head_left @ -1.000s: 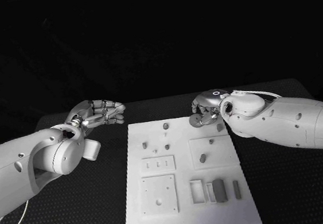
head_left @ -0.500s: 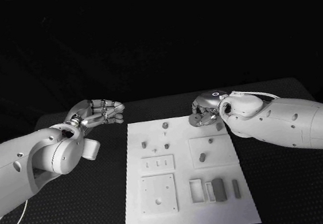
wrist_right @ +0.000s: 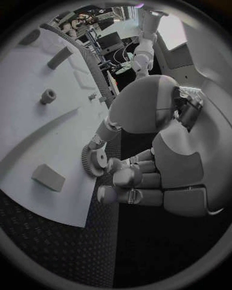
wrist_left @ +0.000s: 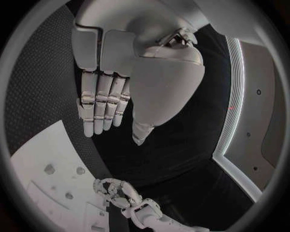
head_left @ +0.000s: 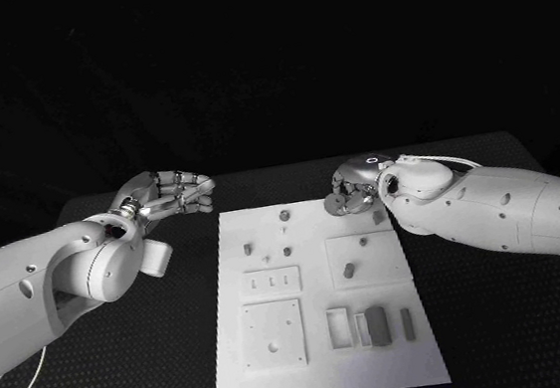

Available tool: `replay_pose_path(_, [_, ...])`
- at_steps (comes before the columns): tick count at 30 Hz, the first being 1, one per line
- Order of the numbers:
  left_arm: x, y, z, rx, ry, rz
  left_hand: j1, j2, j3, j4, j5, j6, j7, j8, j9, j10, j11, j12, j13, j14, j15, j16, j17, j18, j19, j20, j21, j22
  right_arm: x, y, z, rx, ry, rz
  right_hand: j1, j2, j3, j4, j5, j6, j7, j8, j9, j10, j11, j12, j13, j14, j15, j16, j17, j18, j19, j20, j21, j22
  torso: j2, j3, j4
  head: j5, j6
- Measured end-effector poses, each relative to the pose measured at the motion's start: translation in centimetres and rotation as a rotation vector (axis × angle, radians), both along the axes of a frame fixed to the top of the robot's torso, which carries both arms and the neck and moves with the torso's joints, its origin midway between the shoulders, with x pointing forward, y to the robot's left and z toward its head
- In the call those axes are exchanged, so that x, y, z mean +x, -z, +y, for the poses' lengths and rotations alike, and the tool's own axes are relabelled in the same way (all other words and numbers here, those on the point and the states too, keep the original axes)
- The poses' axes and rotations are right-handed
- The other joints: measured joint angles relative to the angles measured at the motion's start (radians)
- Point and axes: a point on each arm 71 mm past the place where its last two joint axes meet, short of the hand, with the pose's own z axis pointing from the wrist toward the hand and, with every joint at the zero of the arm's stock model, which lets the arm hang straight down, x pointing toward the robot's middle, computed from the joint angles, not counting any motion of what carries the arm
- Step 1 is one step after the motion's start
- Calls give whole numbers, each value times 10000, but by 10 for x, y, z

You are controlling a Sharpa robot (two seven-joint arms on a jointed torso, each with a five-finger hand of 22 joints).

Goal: Assemble the parts on the task board

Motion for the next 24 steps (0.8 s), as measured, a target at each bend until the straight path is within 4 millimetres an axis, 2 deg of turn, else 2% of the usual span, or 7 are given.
replay_pose_path(5, [0, 0, 0, -2, 6, 4, 0, 0, 0, 0, 0, 0, 0, 0, 0, 0, 0, 0, 0, 0, 0, 0, -1, -5, 0, 0, 0, 0, 0, 0, 0, -13, -12, 17, -41, 195, 0, 0, 0, 42, -41, -6, 17, -1, -1, 12, -27, -1, 1, 1, 11, 0, -1, 1, 38, 0, 1, 6, -7, -28, -16])
replay_pose_path(9, [0, 0, 0, -5, 26, 11, 0, 0, 0, 0, 0, 0, 0, 0, 0, 0, 0, 0, 0, 0, 0, 0, 0, -8, 0, 0, 0, 0, 1, 0, 0, -37, -12, 36, -113, 414, 0, 0, 0, 131, -131, 6, 52, -4, -5, 77, -70, -5, -3, 1, 20, 1, -1, 1, 99, 0, 1, 6, -7, -31, -24])
replay_pose_path(11, [-1, 0, -1, -8, 38, 13, 0, 0, 0, 0, 0, 0, 0, 0, 0, 0, 0, 0, 0, 0, 0, 0, 8, -9, 0, 0, 0, 0, 2, 0, 1, -50, -15, 48, -152, 451, 0, 0, 0, 177, -176, 55, 55, -19, -20, 78, -86, -39, -34, 0, 21, 0, -22, -20, 100, 0, 1, 4, -7, -30, -34])
replay_pose_path(16, [-1, 0, 0, -5, 37, 21, 0, 0, 0, 0, 0, 0, 0, 0, 1, 0, 0, 0, 0, 0, 0, 0, 8, -15, 0, 0, 0, 0, 2, 0, 0, -77, -30, 94, -155, 640, 0, 0, 0, 194, -194, 55, 55, -36, -39, 126, -119, -41, -35, 0, 21, 1, -38, -34, 114, 0, 0, 2, -7, -14, -54])
replay_pose_path(24, [-1, 0, 0, 6, 39, 15, 0, 0, 0, 0, 0, 0, 0, 0, 1, 0, 0, 0, 0, 0, 0, 0, 7, -56, 0, 0, 0, 0, 2, 0, 1, -131, -63, 146, -111, 727, -18, -135, -1, 194, -194, 26, 58, -36, -39, 166, -155, -41, -35, 0, 20, 1, -39, -32, 155, -1, -5, 0, -7, -7, -69])
